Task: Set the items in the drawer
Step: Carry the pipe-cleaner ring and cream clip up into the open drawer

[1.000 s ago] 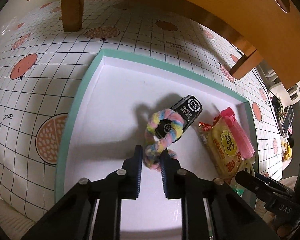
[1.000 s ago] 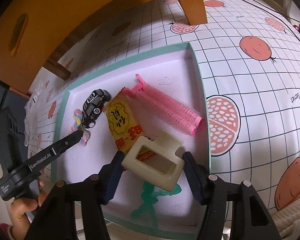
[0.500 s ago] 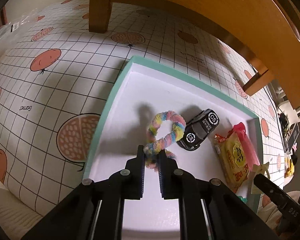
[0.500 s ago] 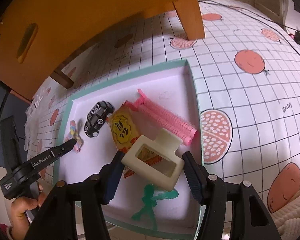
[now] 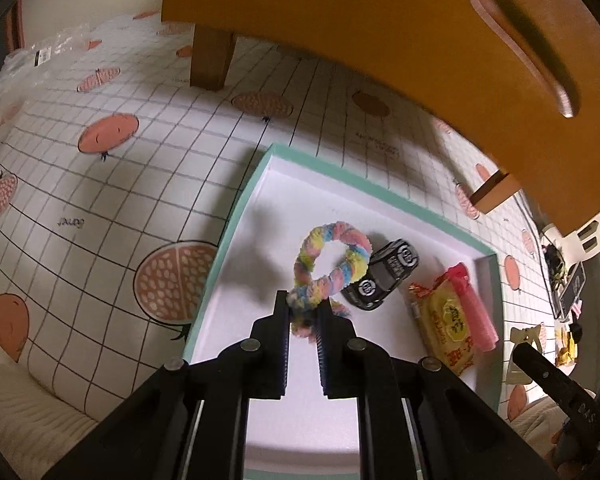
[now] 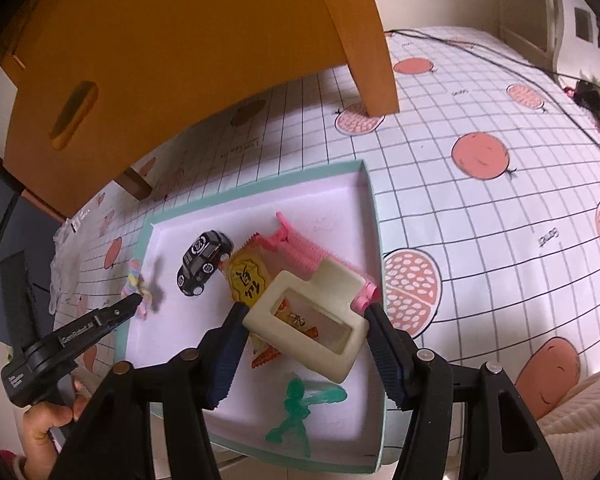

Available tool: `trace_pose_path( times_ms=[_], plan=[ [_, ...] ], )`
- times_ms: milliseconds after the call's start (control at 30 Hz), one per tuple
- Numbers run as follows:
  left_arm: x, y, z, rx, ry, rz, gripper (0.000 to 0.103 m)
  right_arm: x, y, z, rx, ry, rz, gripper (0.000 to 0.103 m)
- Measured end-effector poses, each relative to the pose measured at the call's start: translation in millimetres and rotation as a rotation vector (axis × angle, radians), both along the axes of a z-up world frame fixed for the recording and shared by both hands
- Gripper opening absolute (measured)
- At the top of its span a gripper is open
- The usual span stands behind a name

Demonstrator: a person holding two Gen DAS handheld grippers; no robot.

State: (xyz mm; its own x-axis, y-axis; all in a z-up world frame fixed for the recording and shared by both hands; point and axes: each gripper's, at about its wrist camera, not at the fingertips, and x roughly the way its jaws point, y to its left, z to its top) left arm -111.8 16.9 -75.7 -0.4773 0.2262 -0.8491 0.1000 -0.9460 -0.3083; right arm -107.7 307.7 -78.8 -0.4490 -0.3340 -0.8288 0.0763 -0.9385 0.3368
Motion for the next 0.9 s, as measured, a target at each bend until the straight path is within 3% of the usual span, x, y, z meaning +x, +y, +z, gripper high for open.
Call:
trace_pose_path(
  times_ms=[400,900],
  plan=[
    [14.1,1.9,51.2,-0.016,0.124,-0.024,0.012,8.4,-4.8,54.1,0.023,0.148,0.005,0.062],
    [30.5,14.1,182.5,-0.013,0.43,-0.074,0.012,22.2,-19.4,176.9,0.013,0.448,0.023,0.062]
  ],
)
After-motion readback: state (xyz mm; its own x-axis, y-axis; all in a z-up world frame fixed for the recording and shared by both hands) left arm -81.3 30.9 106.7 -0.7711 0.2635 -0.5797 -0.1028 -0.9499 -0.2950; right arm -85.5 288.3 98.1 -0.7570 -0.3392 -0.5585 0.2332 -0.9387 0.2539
